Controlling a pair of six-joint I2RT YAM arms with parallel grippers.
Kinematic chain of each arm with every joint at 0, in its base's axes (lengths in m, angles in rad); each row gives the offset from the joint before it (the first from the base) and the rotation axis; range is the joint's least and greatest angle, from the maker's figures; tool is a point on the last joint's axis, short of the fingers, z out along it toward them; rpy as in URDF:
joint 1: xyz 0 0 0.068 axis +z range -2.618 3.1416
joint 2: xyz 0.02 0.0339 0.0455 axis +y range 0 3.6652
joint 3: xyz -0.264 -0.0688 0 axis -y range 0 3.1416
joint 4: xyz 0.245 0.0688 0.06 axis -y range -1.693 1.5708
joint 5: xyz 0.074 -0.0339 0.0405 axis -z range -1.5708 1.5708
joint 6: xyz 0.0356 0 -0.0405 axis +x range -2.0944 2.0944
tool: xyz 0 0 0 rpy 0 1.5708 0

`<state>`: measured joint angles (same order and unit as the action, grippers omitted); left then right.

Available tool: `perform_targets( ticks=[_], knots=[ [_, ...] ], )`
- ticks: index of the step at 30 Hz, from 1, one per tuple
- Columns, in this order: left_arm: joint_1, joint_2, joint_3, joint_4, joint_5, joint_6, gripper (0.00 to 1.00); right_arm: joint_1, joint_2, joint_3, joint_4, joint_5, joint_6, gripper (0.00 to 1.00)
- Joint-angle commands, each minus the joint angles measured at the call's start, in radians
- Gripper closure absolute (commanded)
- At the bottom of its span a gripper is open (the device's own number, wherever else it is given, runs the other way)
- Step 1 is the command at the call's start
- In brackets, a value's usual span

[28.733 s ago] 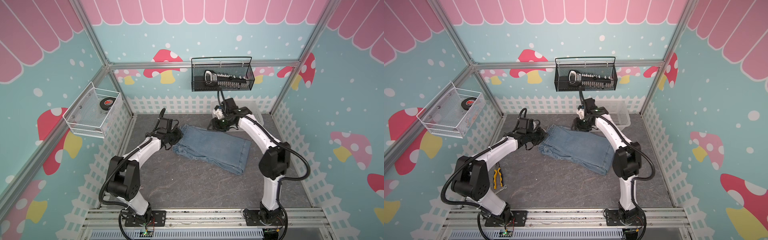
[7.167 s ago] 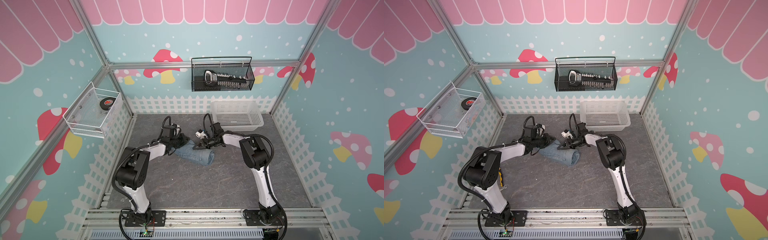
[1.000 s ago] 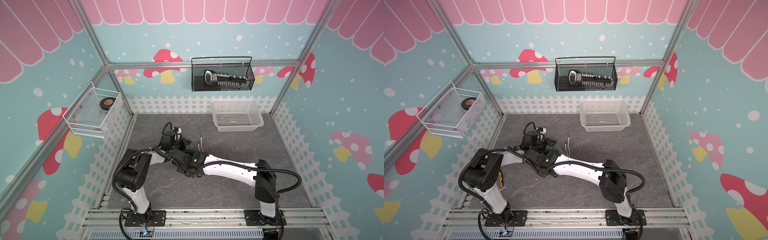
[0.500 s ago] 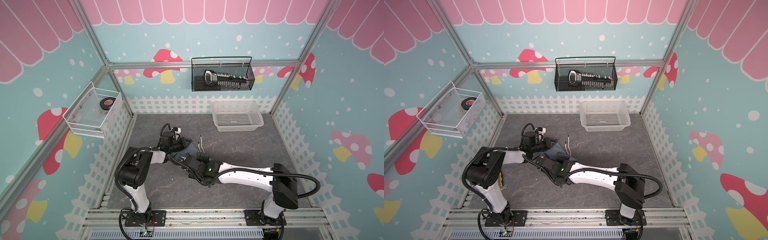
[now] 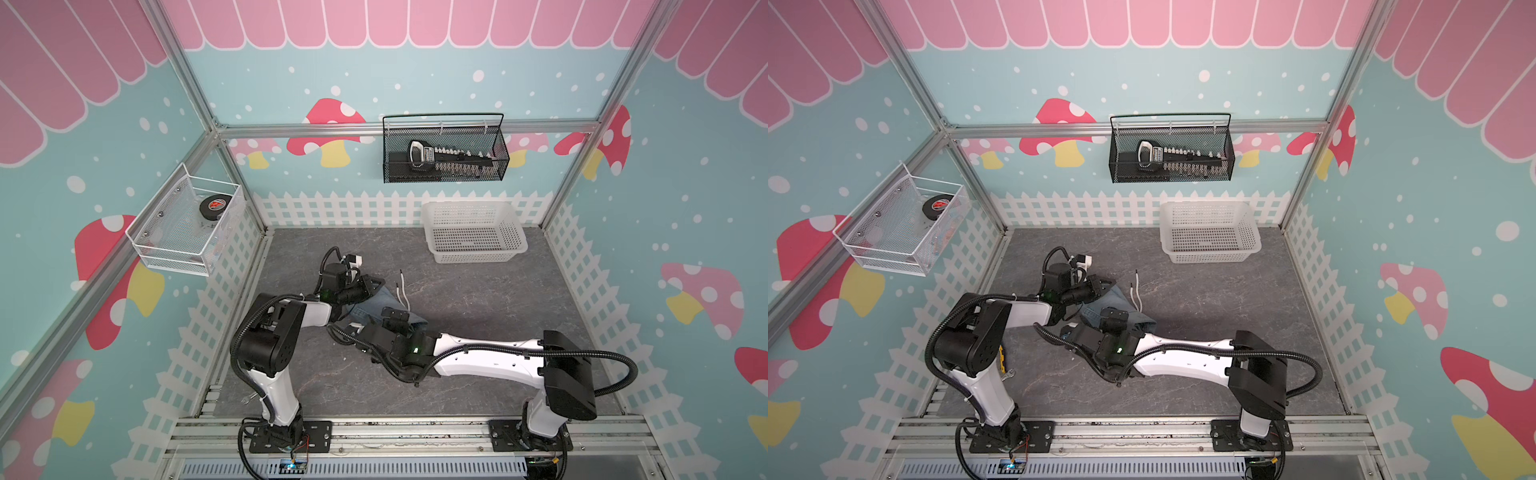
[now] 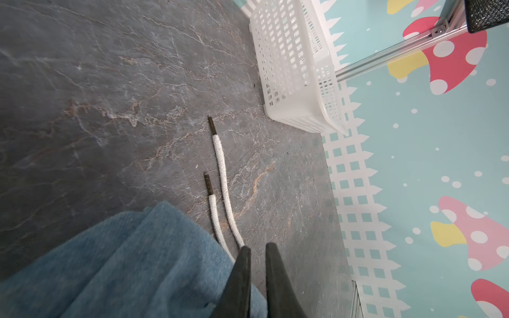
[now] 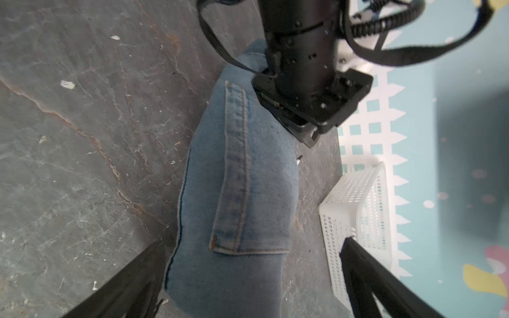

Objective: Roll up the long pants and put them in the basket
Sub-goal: Pick up the long pant at the center of the board.

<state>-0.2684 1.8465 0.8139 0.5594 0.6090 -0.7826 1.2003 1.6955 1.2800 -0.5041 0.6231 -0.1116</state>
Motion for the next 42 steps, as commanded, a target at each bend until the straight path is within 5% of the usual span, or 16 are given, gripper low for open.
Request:
perform_targets(
  ticks=[1,7,22,42],
  knots=[
    [-0.015,0.108,-0.073,-0.197,0.021,-0.053,0.86,0.030,-0.006,-0.016,0.081,0.039,-0.112,0.03],
    [-0.014,0.094,-0.073,-0.191,0.027,-0.065,0.86,0.107,0.063,-0.017,0.124,0.117,-0.237,0.02],
    [-0.012,0.070,-0.076,-0.200,0.038,-0.065,0.86,0.134,0.311,0.016,0.224,0.274,-0.297,0.01],
    [-0.012,0.016,-0.079,-0.253,0.039,-0.043,0.86,0.021,0.616,0.137,0.362,0.426,-0.385,0.02]
  ],
)
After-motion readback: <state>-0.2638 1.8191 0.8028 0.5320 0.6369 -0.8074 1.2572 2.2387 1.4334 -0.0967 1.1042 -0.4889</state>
